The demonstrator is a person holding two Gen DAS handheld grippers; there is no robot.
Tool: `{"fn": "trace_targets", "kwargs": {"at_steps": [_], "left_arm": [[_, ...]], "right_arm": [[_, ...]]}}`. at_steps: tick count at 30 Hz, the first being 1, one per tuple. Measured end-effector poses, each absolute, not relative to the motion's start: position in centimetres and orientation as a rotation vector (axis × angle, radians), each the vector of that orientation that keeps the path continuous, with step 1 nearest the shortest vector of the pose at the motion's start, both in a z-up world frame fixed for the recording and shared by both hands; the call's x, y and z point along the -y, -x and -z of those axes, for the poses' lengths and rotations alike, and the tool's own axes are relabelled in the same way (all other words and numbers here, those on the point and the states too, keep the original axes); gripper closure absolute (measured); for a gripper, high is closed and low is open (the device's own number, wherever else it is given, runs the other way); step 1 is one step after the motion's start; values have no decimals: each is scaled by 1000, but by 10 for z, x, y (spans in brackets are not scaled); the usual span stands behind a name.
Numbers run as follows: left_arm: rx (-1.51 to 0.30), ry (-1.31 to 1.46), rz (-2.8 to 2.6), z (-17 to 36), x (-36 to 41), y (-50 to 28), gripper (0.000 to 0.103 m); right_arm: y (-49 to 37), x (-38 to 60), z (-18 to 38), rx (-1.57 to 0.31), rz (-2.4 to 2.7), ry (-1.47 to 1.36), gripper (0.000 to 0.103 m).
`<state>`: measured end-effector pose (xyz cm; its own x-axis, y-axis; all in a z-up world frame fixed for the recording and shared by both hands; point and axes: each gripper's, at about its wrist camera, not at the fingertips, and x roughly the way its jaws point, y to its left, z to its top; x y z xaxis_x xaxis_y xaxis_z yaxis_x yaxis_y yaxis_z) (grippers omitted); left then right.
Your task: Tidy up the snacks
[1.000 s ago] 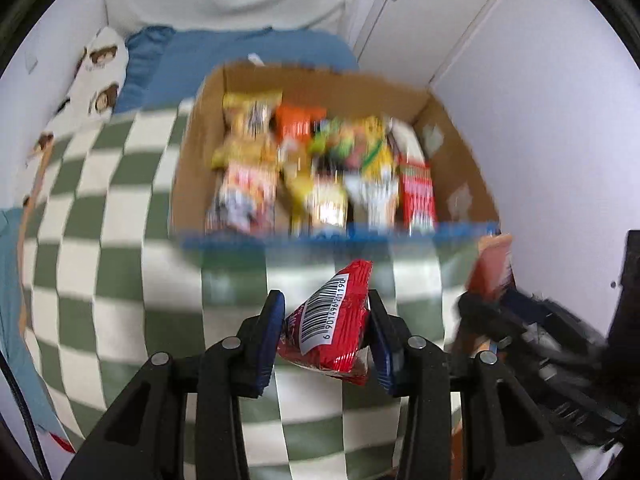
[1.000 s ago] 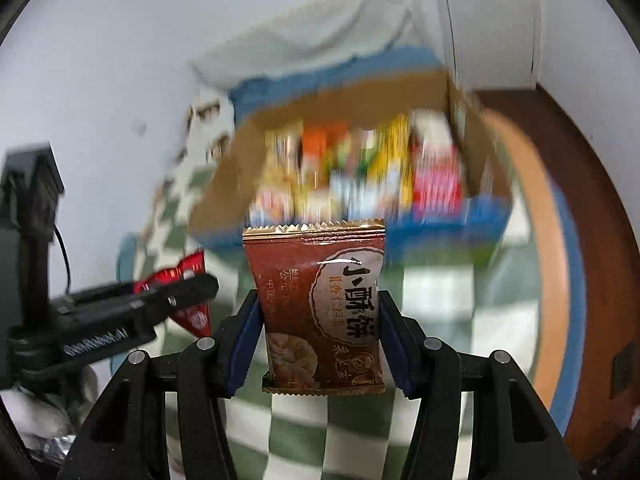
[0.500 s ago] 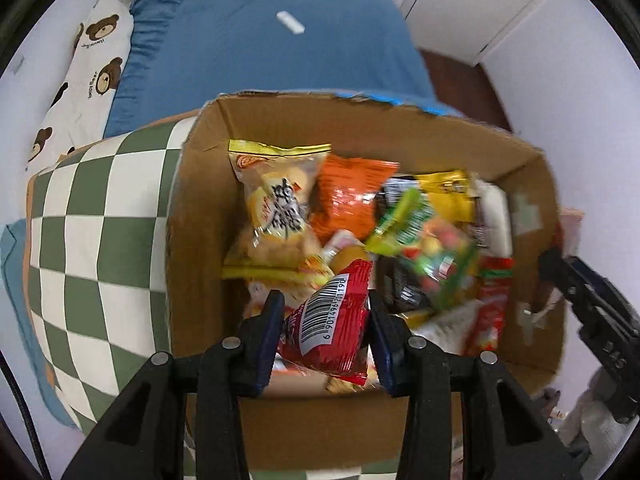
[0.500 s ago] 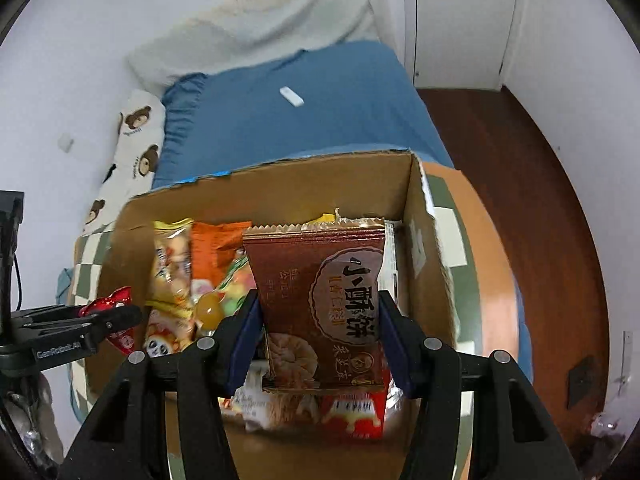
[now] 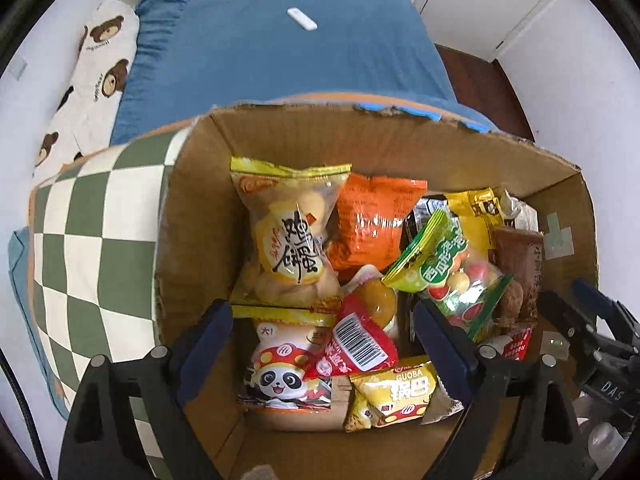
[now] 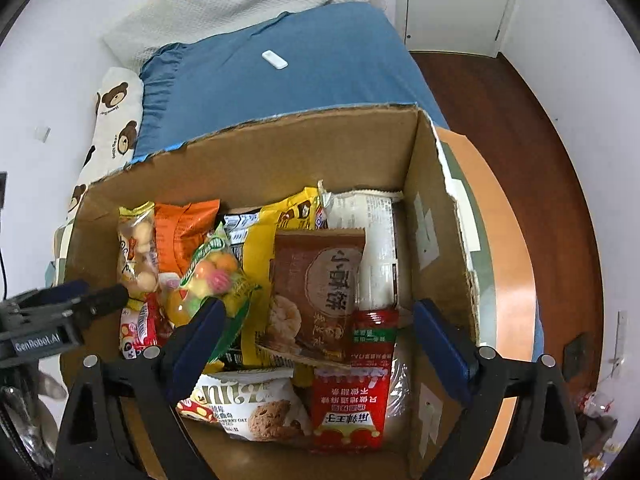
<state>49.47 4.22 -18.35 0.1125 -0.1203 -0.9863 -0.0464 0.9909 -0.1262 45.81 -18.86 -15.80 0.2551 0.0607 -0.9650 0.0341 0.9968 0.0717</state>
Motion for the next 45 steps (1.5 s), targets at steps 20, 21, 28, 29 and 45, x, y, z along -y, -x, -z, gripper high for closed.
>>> {"fn": "trace_targets", "kwargs": {"at_steps": [20,21,28,29,45], "left_arm": [[-1353,106,13,146,-43,-440,10],[-1340,108,11,141,-43,-436,10],[-1214,93,10,98,-41,-398,10],[-1192,95,8,91,-41,-389,10],[-935,74,-15,11,-37,-266,10]], "right_arm": [[-410,167,134,-1276,-22,-18,4],[-405,165,130,-1263,-25,-16,4],[-369,162,91,-1162,-38,-13,2],[-362,161,84,-1142,-39,-9,1],[-227,156,-16,-864,-66,25,1]]}}
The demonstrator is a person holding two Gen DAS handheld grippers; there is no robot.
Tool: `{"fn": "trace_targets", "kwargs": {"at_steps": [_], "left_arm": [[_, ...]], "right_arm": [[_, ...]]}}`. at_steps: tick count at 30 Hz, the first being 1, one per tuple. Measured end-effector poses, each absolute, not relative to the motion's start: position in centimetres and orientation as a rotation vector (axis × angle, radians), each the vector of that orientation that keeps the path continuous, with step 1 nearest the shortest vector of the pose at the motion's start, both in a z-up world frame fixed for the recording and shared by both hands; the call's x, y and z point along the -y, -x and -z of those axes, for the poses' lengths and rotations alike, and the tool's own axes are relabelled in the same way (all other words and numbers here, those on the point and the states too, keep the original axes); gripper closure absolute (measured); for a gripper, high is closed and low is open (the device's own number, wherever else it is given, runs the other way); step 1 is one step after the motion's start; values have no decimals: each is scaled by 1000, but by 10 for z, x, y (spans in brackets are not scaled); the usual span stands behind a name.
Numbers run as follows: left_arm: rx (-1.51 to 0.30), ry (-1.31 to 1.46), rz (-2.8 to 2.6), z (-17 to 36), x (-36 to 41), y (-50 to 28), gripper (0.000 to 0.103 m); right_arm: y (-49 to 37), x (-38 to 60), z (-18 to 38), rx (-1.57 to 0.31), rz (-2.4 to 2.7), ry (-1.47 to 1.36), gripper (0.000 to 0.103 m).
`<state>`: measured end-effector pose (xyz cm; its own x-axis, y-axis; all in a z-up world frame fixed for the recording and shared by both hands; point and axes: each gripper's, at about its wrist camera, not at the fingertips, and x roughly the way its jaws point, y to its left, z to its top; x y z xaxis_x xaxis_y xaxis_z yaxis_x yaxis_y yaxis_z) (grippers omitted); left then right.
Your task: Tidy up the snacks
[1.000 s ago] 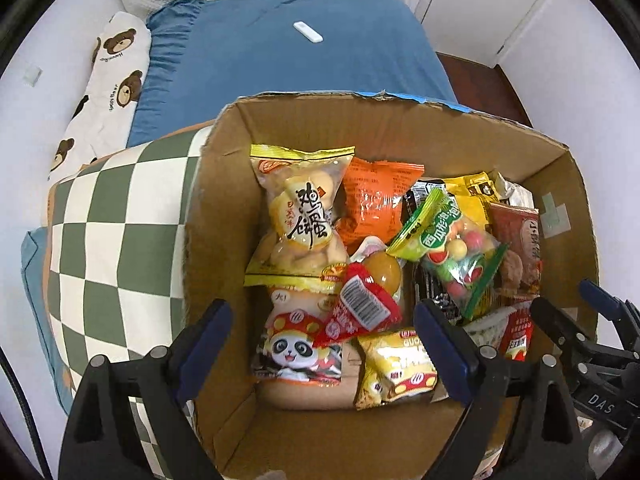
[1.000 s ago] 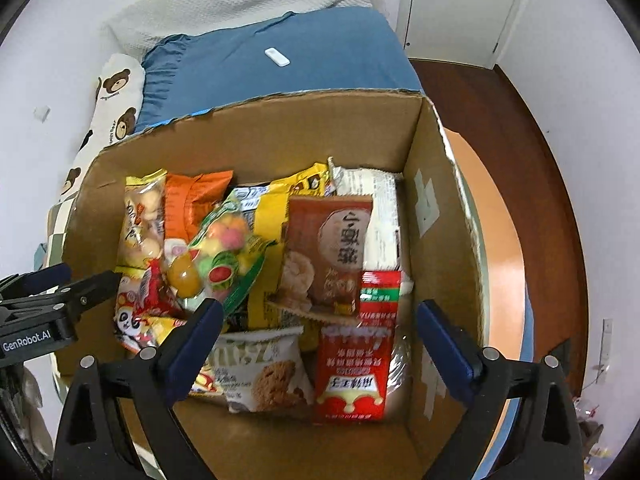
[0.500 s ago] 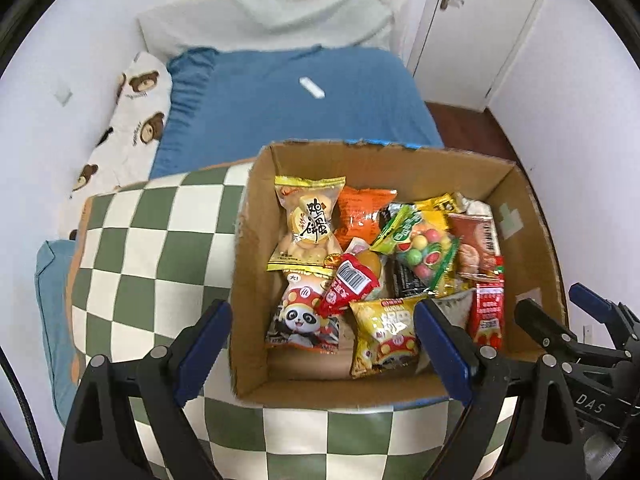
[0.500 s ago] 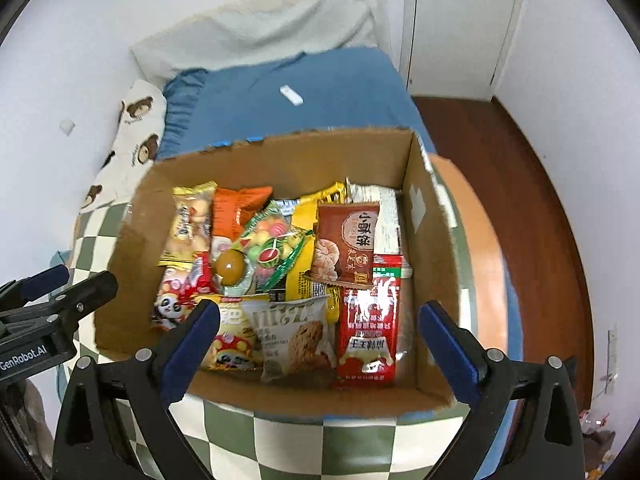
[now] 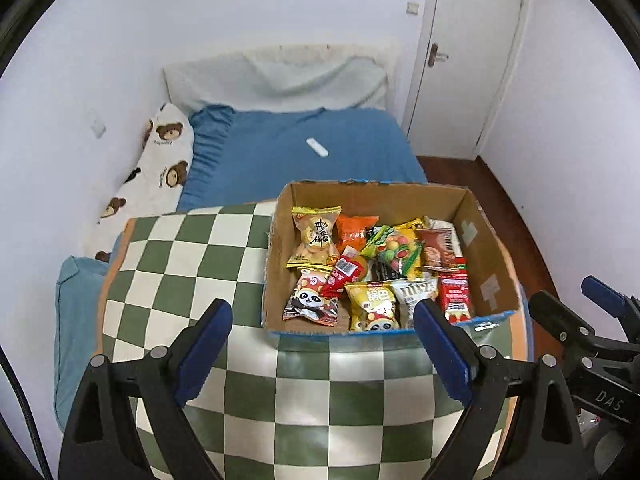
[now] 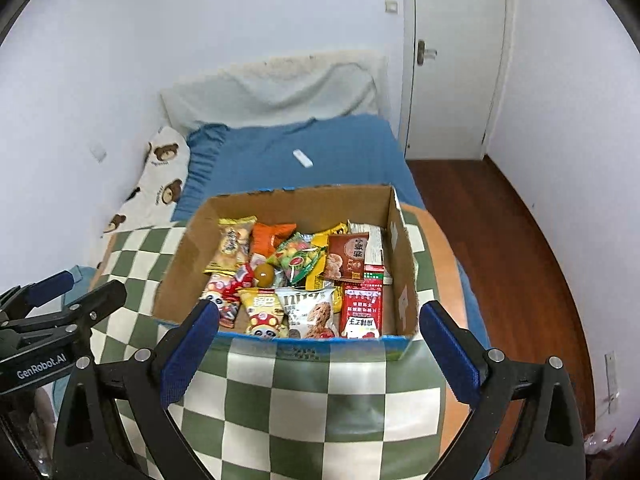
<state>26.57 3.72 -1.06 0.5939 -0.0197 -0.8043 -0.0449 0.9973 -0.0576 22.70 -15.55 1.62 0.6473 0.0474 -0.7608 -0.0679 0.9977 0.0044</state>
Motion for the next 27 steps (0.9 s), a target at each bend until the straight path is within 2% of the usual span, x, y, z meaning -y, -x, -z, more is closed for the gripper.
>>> {"fn": "trace_targets", "kwargs": {"at_steps": [17,27], "left_arm": [[-780,48,-18,-44,-29,-166,10],[-776,49,-30,-46,-29,-148,10]], "right_arm": [[-118,158,-78,-707,-67,41,0],[-94,153,-85,-691,-90,41,0]]}}
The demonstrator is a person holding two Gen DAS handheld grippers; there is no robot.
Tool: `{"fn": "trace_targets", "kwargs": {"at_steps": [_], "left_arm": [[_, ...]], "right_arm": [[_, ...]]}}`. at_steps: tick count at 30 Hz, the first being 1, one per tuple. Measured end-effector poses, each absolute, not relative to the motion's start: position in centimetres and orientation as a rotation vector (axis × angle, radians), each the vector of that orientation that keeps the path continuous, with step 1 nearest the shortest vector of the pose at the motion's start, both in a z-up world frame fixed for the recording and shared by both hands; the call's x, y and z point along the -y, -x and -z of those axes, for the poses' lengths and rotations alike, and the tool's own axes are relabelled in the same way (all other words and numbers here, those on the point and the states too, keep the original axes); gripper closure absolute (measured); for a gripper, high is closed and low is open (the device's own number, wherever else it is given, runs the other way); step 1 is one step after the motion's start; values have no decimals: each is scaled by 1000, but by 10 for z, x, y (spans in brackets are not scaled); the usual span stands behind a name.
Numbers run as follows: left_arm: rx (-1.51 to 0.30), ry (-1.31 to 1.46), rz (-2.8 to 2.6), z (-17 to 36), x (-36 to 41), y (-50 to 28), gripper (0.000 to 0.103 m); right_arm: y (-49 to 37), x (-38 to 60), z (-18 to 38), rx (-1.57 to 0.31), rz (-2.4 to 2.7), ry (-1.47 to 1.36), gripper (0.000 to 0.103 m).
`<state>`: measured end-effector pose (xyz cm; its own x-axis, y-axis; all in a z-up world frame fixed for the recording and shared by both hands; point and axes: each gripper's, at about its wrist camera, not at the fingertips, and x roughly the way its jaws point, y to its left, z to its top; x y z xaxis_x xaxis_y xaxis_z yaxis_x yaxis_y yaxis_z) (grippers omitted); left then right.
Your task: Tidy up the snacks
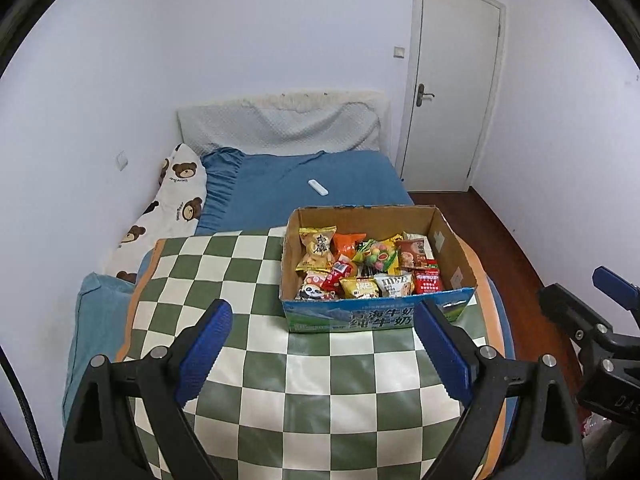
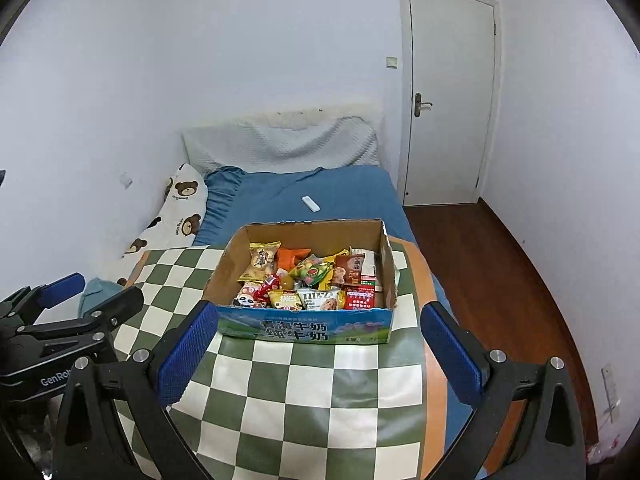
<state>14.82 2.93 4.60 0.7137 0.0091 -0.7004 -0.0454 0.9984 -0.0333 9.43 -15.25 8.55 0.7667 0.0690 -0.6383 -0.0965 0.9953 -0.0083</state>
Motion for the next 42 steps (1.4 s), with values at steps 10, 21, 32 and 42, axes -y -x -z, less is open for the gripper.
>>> {"fn": "trace_targets", "kwargs": {"at_steps": [10,21,32,42], "left_arm": [[-794,48,-45,-29,-26,-162,0],[-811,38,-109,-8,-35,-208,0],[-856,26,-143,22,-41,-253,0],[-912,32,-123,41,-40,-270,0]], "right_arm": [[-111,156,-65,-709,-62,46,0],[-159,157,-32,-740,-25,38,0],[-207,158,-3,-772,-5,46,0],[-232,156,21,-812,-3,52,0]]}}
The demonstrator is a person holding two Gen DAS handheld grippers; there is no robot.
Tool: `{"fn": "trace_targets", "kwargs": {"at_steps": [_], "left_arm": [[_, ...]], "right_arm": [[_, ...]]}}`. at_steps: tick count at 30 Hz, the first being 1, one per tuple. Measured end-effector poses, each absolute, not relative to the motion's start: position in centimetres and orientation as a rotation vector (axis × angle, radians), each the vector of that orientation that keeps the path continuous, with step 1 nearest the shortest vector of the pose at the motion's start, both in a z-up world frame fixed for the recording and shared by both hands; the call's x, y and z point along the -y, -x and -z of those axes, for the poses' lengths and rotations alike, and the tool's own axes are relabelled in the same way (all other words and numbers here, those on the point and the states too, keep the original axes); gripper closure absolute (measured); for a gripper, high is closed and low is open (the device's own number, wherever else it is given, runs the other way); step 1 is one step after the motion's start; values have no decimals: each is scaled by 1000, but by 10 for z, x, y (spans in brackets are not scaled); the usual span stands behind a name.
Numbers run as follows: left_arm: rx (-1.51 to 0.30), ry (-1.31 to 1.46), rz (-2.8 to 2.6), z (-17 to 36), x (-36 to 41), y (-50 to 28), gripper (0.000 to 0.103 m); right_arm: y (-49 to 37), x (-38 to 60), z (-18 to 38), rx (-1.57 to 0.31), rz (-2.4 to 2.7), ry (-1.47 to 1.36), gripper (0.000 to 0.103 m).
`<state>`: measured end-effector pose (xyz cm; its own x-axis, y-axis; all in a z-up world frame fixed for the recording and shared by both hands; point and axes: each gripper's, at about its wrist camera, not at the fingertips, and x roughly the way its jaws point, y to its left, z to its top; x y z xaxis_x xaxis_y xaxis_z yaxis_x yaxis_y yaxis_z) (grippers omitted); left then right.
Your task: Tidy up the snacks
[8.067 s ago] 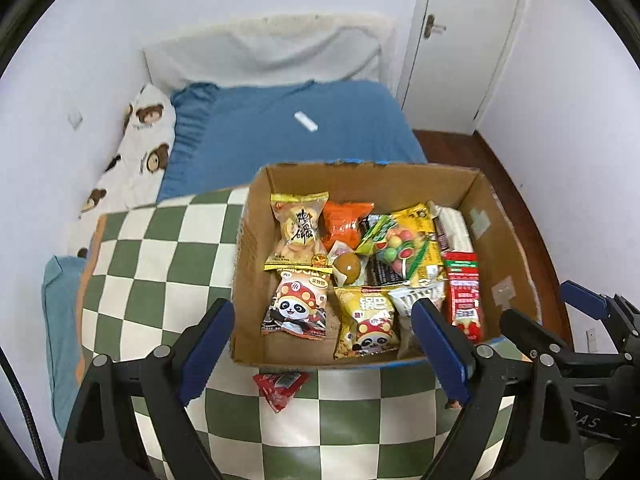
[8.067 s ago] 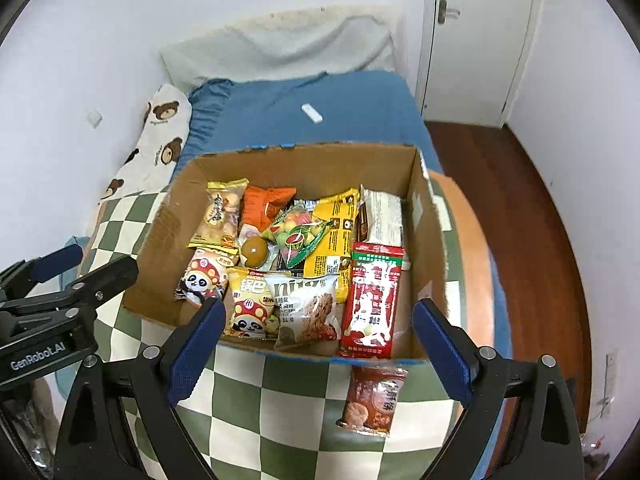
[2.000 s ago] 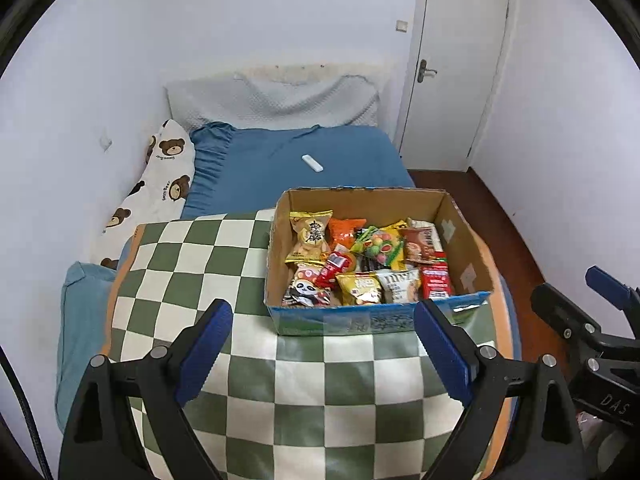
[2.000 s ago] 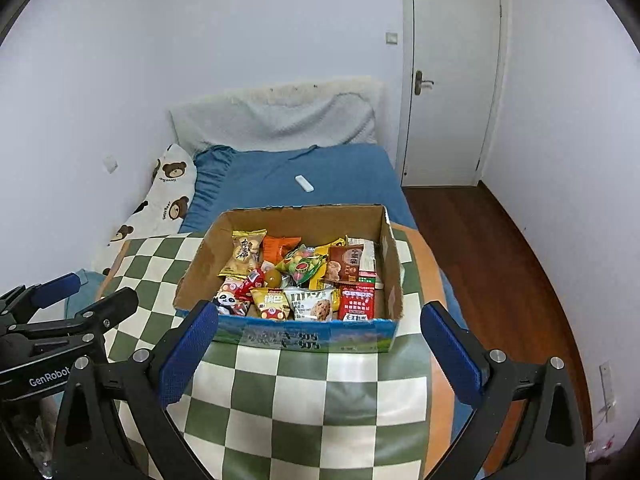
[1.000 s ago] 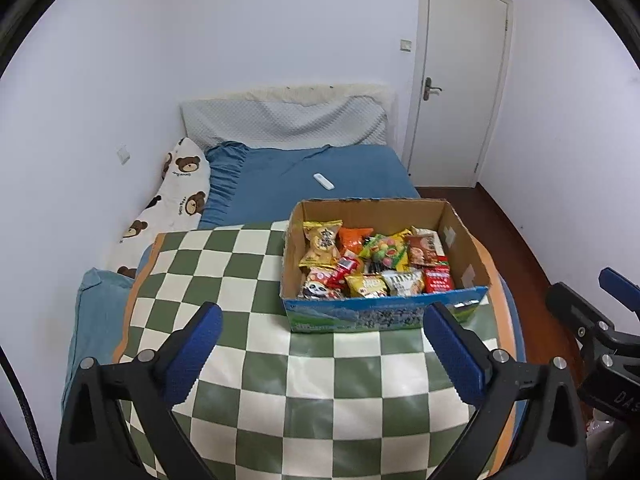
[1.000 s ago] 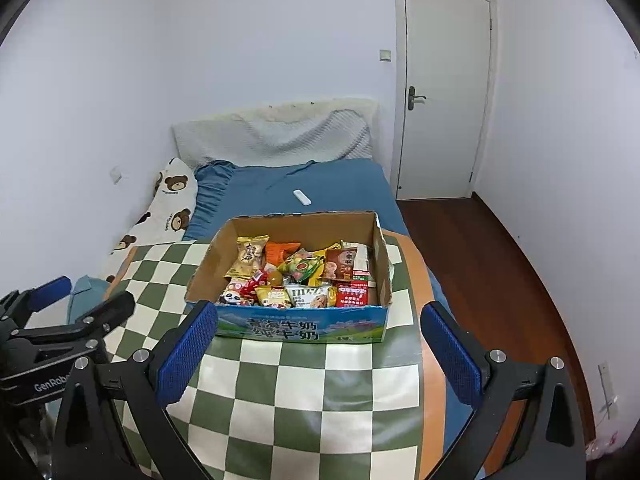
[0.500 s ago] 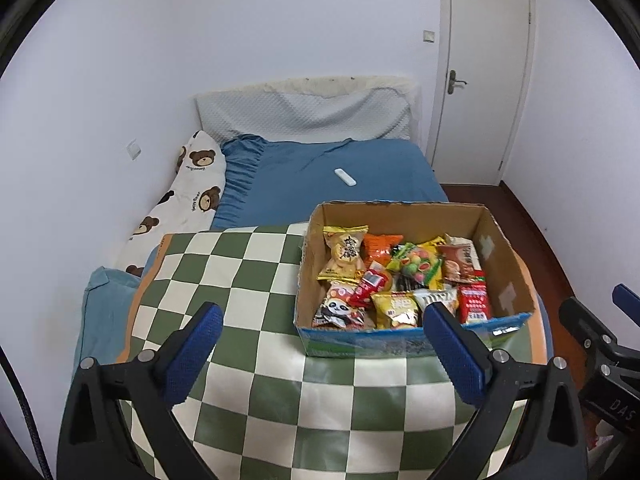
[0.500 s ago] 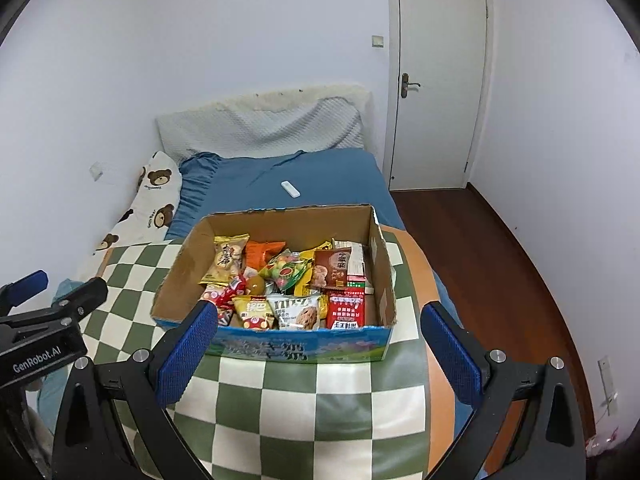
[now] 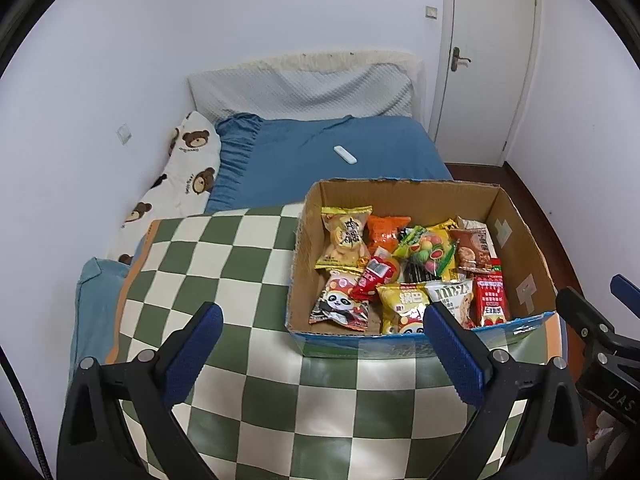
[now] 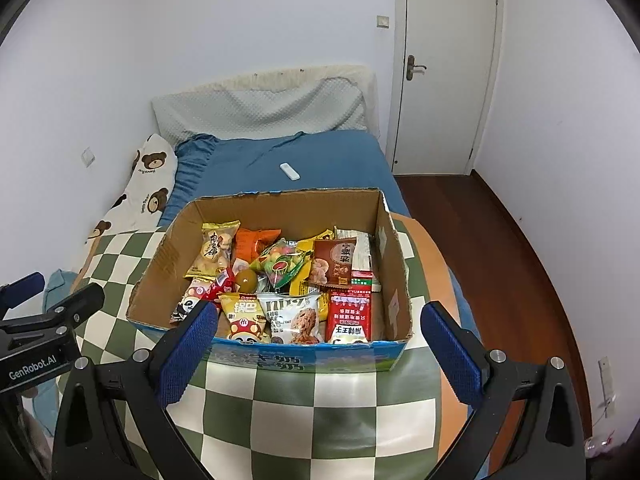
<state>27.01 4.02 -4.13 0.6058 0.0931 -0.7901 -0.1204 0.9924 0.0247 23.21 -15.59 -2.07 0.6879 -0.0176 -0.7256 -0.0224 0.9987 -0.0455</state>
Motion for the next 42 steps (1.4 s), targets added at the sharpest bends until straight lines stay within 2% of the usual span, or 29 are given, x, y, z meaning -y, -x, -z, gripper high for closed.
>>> {"fn": "trace_targets", "kwargs": {"at_steps": [42], "left_arm": [[-946,32,-105,52,-39,-267,0]], "right_arm": [[-217,154,33,-859,0,20,0]]}}
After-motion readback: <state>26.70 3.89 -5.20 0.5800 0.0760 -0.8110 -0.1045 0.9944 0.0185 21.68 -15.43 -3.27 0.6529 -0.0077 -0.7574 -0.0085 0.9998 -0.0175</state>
